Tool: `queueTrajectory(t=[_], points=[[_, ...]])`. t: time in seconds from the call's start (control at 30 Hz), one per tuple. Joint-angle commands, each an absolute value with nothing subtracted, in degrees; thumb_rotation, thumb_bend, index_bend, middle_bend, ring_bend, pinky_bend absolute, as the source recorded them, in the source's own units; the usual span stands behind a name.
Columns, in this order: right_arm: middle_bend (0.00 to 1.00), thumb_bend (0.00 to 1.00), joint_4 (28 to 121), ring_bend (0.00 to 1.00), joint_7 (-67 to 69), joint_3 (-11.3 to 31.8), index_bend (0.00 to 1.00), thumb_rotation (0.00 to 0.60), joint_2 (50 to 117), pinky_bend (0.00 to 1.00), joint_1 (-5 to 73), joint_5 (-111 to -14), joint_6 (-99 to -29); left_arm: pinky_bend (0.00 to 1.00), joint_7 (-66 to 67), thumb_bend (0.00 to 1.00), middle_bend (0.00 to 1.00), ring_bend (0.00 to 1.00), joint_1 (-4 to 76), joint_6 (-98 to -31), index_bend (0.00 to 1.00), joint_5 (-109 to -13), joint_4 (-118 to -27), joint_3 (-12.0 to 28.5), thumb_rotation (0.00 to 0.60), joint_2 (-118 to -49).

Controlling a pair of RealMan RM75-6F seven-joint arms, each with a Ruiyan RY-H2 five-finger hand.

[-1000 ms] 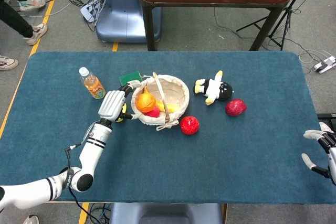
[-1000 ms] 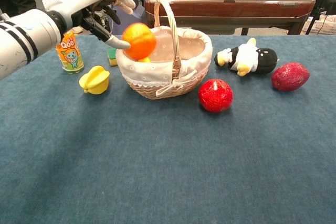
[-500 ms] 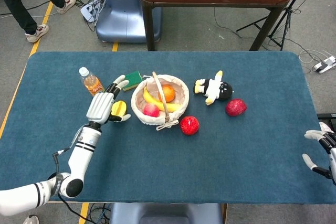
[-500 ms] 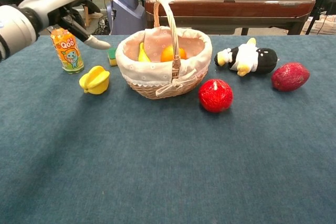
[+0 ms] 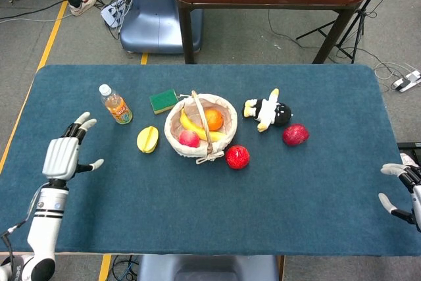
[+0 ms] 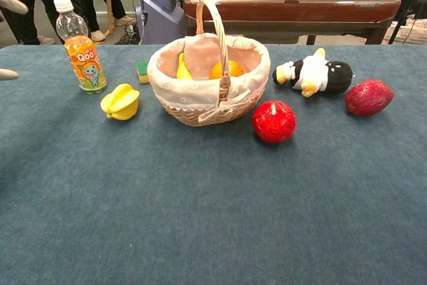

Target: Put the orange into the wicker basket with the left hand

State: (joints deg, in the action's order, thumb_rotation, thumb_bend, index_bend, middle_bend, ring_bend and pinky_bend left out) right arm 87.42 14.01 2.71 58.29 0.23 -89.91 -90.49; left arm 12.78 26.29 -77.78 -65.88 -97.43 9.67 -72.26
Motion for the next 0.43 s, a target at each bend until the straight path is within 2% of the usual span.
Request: queueTrajectory(t=[0.03, 0.27, 0.43], points=[[0.33, 0.26, 87.63, 0.26, 14.07, 2.59, 0.36, 0.600, 58.24, 0.28, 0.44, -90.15, -90.18, 0.42, 10.76, 0.06, 0.10, 0.18, 22.53, -80.58, 0.21, -67.86, -98.91, 7.30, 0.600, -69.69], [0.33, 0.26, 88.26, 0.26, 13.25, 2.43, 0.36, 0.600, 58.22, 0.28, 1.02, -90.11, -89.00, 0.40, 11.46, 0.06, 0.11, 0.18, 17.07, -84.89, 0.21, -72.39, -100.41, 3.24, 0.600, -66.92], [0.33, 0.26, 88.67, 0.26, 12.85, 2.34, 0.36, 0.600, 58.16, 0.28, 1.22, -89.98, -88.47, 0.38, 11.78, 0.06, 0.11, 0.18, 14.81, -86.93, 0.21, -74.86, -100.89, 2.09, 0.600, -66.81]])
